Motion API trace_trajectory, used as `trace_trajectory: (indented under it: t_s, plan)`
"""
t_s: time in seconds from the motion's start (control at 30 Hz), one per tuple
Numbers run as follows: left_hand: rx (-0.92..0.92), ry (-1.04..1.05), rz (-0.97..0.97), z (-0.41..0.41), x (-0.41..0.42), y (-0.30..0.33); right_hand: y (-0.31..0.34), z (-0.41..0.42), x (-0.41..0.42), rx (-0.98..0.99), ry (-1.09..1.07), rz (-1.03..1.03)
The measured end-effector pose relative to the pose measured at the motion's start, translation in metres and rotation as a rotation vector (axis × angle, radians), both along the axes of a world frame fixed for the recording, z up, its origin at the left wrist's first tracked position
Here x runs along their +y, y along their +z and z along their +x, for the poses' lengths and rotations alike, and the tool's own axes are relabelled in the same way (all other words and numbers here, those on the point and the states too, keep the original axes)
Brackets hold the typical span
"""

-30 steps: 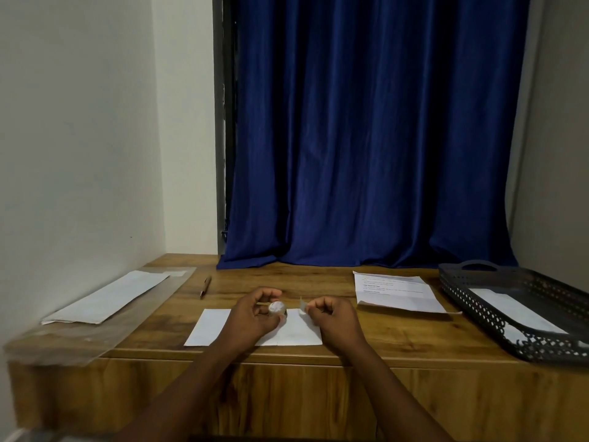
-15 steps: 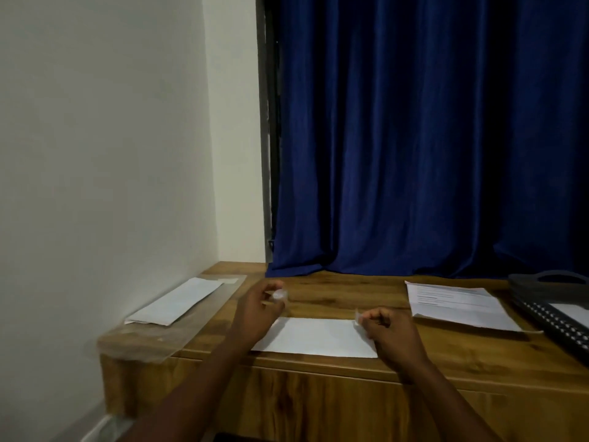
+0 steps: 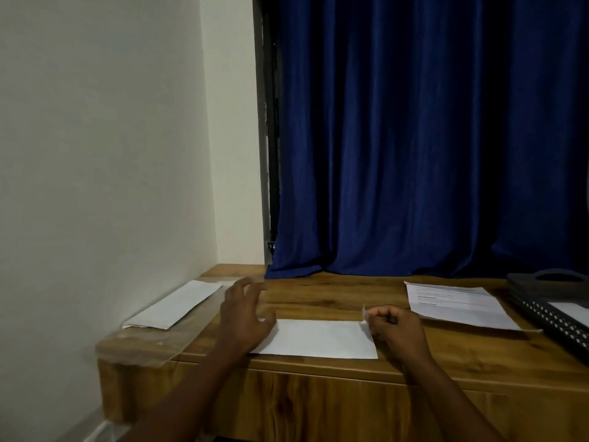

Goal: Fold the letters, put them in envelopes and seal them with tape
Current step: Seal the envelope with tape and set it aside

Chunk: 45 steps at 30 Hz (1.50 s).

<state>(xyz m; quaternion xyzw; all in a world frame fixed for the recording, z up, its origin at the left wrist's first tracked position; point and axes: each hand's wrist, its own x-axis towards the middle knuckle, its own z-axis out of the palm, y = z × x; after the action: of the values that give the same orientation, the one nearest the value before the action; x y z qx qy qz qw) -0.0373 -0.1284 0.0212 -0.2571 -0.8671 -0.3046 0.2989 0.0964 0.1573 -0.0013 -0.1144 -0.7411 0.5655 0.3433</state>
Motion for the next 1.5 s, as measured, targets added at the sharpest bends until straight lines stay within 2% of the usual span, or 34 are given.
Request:
trace_trajectory:
  t_s: [0.1, 0.2, 0.3, 0.47, 0.7, 0.87, 1.17, 1.5]
  plan:
    - [0.003, -0.326, -0.157, 0.02, 0.041, 0.001, 0.003, 0.003, 0.0, 0.029, 0.007, -0.072]
    - [-0.141, -0.463, -0.37, 0.031, 0.075, -0.005, 0.005, 0.006, 0.0, 0.04, -0.003, -0.112]
    - [-0.274, -0.44, -0.515, 0.032, 0.09, -0.015, 0.004, 0.007, 0.002, 0.049, 0.003, -0.157]
    - [-0.244, -0.368, -0.567, 0.04, 0.096, -0.016, 0.006, 0.001, 0.005, 0.016, -0.031, -0.082]
    - [-0.166, -0.277, -0.541, 0.046, 0.105, -0.022, 0.005, -0.01, -0.004, -0.17, -0.077, 0.551]
    - [-0.182, -0.276, -0.519, 0.046, 0.103, -0.027, 0.001, -0.008, -0.009, -0.206, -0.096, 0.722]
    - [-0.155, -0.303, -0.592, 0.045, 0.103, -0.025, -0.001, -0.013, -0.007, -0.274, -0.092, 0.828]
    - [-0.161, -0.275, -0.636, 0.047, 0.105, -0.023, -0.007, -0.015, -0.004, -0.309, -0.061, 0.778]
